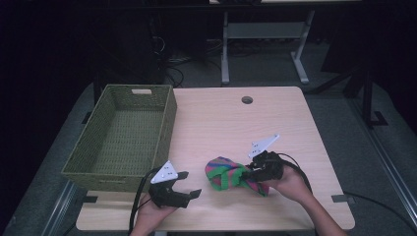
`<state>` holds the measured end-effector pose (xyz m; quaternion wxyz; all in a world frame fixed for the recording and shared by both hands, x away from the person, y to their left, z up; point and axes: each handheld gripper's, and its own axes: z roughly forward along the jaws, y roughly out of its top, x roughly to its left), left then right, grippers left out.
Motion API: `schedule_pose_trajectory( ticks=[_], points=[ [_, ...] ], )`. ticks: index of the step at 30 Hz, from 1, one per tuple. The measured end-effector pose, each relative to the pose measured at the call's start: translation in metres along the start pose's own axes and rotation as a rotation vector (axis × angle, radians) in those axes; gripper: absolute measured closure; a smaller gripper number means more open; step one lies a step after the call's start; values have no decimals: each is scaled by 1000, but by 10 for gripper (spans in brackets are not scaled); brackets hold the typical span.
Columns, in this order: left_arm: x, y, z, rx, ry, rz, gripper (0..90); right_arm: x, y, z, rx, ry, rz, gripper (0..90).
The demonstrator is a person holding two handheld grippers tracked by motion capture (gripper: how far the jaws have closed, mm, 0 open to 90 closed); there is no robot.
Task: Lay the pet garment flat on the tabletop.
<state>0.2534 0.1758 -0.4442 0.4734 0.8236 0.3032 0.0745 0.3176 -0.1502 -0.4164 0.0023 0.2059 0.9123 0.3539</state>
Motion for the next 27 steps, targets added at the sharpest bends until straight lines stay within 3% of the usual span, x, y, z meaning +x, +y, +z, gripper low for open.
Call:
schedule_pose_trajectory(
  ticks=[6, 11, 27],
  points=[
    [0, 0, -1, 1, -4, -2, 201, 1, -4, 14, 38, 6, -5, 714],
    [1, 0, -1, -6, -8, -8, 202, 2, -5, 22, 32, 16, -17, 698],
    [1, 0, -2, -14, -14, -9, 201, 10, -11, 36, 95, 43, -52, 422]
  ],
)
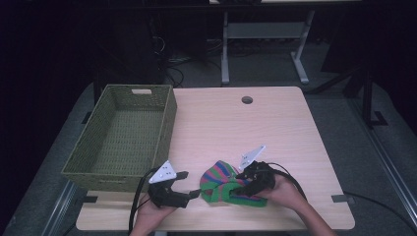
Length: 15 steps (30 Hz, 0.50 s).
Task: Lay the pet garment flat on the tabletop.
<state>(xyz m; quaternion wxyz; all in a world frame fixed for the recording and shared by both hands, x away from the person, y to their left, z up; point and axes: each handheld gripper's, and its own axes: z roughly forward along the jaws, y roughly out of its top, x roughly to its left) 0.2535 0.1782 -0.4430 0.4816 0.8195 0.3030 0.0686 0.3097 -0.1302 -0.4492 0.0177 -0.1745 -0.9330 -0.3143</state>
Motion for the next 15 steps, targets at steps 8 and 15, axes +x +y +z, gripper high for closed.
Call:
schedule_pose_trajectory(
  ticks=[8, 15],
  points=[
    [-1, 0, 0, -2, 0, 0, 201, 5, -3, -9, -12, 11, -6, 354],
    [-2, 0, 1, 0, -2, -1, 201, 9, -3, -20, -40, 8, -13, 344]
  ],
)
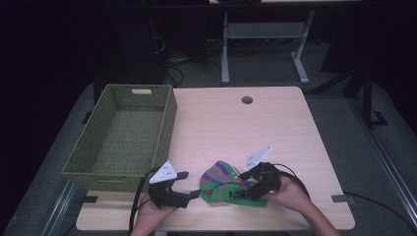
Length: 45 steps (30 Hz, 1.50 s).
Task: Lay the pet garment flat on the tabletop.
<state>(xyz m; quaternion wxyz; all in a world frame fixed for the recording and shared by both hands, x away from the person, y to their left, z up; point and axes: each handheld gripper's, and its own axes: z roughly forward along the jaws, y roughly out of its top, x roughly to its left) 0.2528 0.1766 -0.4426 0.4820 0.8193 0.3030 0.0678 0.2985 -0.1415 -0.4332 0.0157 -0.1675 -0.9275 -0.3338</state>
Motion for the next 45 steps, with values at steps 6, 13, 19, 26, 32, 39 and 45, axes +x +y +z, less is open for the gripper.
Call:
schedule_pose_trajectory(
  ticks=[6, 13, 19, 26, 32, 39, 45],
  points=[
    [0, 0, 0, 0, -1, -2, 201, 6, 5, -8, -5, -11, -20, 352],
    [0, 0, -1, -1, -1, 2, 201, 16, 17, -16, -20, -4, -72, 421],
    [0, 0, -1, -4, -3, -3, 202, 21, 27, -13, -11, 33, -119, 492],
    [0, 0, 0, -1, -5, -1, 201, 19, 29, 1, 29, 46, -113, 523],
    [0, 0, -1, -1, -5, 2, 201, 22, 31, 11, 53, 60, -127, 529],
    [0, 0, -1, 0, -6, 1, 201, 21, 30, 21, 64, 64, -128, 560],
    [1, 0, -1, 0, -5, 0, 201, 22, 27, 23, 62, 44, -125, 693]
  ],
)
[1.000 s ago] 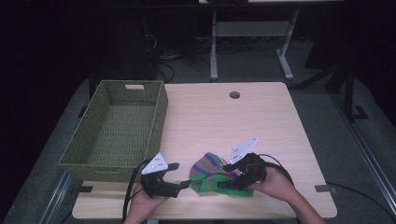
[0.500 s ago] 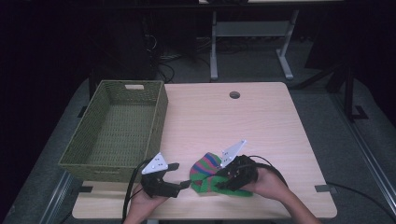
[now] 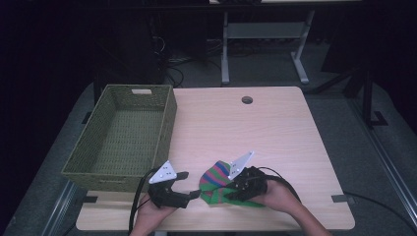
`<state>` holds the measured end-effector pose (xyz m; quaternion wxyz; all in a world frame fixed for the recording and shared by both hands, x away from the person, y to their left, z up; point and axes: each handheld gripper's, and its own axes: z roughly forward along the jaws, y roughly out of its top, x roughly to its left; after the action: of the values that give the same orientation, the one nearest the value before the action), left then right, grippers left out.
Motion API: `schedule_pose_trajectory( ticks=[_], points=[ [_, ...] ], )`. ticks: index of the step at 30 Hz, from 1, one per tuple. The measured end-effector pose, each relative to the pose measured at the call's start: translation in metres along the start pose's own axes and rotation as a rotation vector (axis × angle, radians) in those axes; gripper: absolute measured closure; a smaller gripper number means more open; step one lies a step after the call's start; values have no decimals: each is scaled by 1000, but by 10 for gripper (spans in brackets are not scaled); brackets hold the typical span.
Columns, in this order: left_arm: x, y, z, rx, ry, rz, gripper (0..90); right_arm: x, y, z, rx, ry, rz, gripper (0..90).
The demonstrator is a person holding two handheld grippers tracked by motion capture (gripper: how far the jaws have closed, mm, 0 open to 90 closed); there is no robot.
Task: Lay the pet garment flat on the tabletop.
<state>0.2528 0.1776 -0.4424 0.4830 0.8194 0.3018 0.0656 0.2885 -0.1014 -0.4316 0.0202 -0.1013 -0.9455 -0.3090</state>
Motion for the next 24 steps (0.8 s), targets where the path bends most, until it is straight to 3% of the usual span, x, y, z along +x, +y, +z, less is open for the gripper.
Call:
schedule_pose_trajectory(
  ticks=[9, 18, 24],
  points=[
    [0, 0, 0, 1, -3, 2, 201, 3, -1, -6, -12, -2, -25, 801],
    [-1, 1, 1, 5, -10, 5, 201, 2, -4, -24, -64, 6, -12, 824],
    [-3, 2, 2, -12, -42, -10, 202, 0, -4, -40, -114, -5, -4, 826]
  ],
)
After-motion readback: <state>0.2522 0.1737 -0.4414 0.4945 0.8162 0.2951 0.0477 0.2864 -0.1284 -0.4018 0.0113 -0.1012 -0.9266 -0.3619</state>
